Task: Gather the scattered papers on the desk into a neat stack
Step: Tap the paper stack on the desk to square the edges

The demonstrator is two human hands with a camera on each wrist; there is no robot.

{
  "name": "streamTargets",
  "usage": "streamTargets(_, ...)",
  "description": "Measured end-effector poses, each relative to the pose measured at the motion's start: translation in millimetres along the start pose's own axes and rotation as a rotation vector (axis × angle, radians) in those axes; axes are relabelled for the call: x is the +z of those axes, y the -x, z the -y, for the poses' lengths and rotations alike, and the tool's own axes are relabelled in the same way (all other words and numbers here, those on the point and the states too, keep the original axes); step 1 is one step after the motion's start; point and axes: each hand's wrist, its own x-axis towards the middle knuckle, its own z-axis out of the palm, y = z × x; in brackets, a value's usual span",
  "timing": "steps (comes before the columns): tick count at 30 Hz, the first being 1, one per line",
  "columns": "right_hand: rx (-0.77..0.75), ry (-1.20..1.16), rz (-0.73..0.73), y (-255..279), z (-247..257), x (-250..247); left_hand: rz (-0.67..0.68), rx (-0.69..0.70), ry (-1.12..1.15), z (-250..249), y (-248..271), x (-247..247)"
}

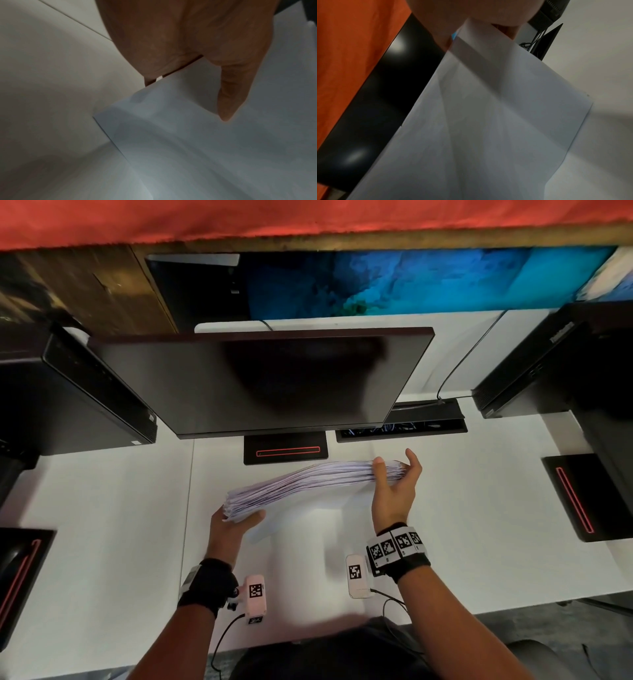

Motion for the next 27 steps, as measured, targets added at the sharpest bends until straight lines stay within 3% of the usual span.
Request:
streamTargets(13, -0.072, -0.061, 0.059, -1.3, -10.1, -10.7, 0.016, 0.046, -0.025, -6.2, -1.0, 2.9)
streamTargets(17, -0.085, -0.127, 0.277, -11.5, -23.6, -31.3, 0.005, 0.052, -0.023, -8.7, -2.0, 3.9)
streamTargets(22, 0.029, 0.172, 0.498, -29.0, -44.9, -43.4, -0.026, 0.045, -0.025, -10.6, -7.1, 5.7)
streamTargets(27, 0.047, 0.298, 0.361, -27.1, -52.8, -28.8, -0.09, 0.128, -0.069, -14.7, 3.3, 20.9)
